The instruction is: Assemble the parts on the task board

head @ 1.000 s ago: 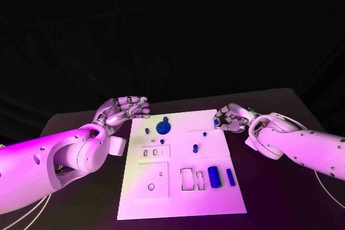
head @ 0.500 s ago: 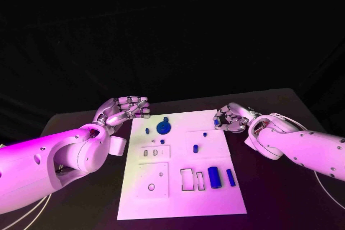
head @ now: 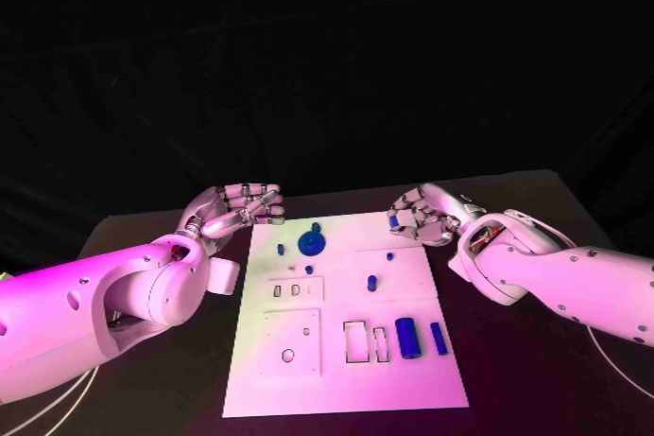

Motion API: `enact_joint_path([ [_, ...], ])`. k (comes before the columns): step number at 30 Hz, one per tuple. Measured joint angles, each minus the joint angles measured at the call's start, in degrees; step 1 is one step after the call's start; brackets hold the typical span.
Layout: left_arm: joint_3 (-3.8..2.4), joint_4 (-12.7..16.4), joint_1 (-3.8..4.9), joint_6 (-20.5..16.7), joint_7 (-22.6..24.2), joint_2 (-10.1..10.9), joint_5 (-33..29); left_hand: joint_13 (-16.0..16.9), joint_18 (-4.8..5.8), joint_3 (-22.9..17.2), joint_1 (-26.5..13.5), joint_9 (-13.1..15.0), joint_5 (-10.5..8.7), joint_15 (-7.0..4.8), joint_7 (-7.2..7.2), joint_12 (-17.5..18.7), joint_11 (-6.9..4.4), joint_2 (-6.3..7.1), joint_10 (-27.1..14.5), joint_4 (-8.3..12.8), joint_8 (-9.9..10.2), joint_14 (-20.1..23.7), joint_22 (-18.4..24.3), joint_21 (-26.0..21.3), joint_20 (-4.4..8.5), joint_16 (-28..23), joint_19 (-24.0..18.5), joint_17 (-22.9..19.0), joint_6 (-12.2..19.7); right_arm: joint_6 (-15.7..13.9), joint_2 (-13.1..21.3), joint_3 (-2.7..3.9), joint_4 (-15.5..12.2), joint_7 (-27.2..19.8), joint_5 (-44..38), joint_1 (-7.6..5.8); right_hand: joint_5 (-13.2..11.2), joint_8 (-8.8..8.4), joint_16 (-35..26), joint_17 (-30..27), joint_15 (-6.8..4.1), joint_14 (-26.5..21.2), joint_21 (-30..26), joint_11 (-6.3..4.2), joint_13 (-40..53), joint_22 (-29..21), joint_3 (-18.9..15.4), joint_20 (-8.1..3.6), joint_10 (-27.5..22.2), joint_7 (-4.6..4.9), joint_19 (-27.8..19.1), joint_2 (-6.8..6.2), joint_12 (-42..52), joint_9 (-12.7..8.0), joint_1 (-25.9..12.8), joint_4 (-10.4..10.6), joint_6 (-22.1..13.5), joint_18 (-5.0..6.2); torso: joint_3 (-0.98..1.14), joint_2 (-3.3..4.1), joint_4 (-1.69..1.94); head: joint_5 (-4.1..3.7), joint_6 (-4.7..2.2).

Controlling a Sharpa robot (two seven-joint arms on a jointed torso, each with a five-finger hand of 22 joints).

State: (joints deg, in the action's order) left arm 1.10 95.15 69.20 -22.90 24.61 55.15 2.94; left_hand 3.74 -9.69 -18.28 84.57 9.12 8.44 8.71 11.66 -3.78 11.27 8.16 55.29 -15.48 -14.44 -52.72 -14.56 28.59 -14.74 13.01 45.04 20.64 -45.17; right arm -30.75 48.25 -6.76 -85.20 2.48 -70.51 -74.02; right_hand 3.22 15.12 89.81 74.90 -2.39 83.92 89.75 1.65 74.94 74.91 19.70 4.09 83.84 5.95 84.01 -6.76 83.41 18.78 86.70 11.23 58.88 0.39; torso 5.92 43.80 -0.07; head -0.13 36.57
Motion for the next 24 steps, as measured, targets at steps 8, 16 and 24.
enact_joint_path([
  [8, 0.02, -1.3, 0.00, 0.2, -0.1, -0.7, 0.0, 0.0, 0.00, 0.0, 0.0, 0.0, 0.00, 0.00, 0.00, 0.0, 0.00, 0.00, 0.0, 0.0, 0.0, 0.0, -0.1, 0.0, 0.00, 0.0, 0.0, 0.1, 0.0, -2.5, -4.3, -0.09, -6.6, 4.5, -2.0, -0.43, 0.1, 0.00, 0.0, 0.0, 0.00, 0.0, 0.0, 0.00, 0.0, 0.0, 0.4, 0.00, 0.0, -0.09, 0.0, 0.29, 0.0, -0.1, -0.3, -0.1, -0.1, 0.00, -0.37, -0.34, 0.08, 1.00, 0.63],
  [16, 0.02, -2.7, -0.01, 0.4, 0.0, -1.0, -0.1, 0.0, 0.00, -0.2, 0.0, 0.0, 0.00, 0.00, 0.00, 0.0, 0.00, 0.00, 0.0, 0.2, 0.0, 0.0, -0.2, 0.2, 0.22, 0.0, -0.2, 0.3, 0.0, -3.2, -9.9, -0.82, -8.9, 8.5, -3.4, 0.78, 0.1, 0.00, 0.0, 0.0, 0.01, 0.0, 0.0, 0.00, 0.0, 0.0, 0.7, 0.00, 0.0, -0.15, 0.0, 0.49, 0.0, -0.1, -0.5, 0.0, -0.4, 0.00, -0.71, -0.59, 0.24, 2.09, 1.51],
  [24, 0.00, -3.2, -0.01, 0.7, 0.1, -1.2, -0.5, 0.1, 0.00, -0.2, 0.0, 0.0, 0.00, 0.00, 0.00, 0.0, 0.00, 0.00, 0.0, 0.2, 0.0, 0.0, -0.3, 0.4, 0.21, 0.0, -0.2, 0.5, 0.0, -2.5, -14.4, -1.47, -7.8, 12.6, -4.8, 3.49, 0.1, 0.00, 0.0, 0.0, 0.01, 0.0, 0.0, 0.01, 0.0, 0.0, 0.8, 0.01, 0.0, -0.06, 0.0, 0.19, 0.0, -0.1, -0.8, 0.0, -0.6, 0.00, -0.85, -0.63, 0.36, 3.09, 2.18],
])
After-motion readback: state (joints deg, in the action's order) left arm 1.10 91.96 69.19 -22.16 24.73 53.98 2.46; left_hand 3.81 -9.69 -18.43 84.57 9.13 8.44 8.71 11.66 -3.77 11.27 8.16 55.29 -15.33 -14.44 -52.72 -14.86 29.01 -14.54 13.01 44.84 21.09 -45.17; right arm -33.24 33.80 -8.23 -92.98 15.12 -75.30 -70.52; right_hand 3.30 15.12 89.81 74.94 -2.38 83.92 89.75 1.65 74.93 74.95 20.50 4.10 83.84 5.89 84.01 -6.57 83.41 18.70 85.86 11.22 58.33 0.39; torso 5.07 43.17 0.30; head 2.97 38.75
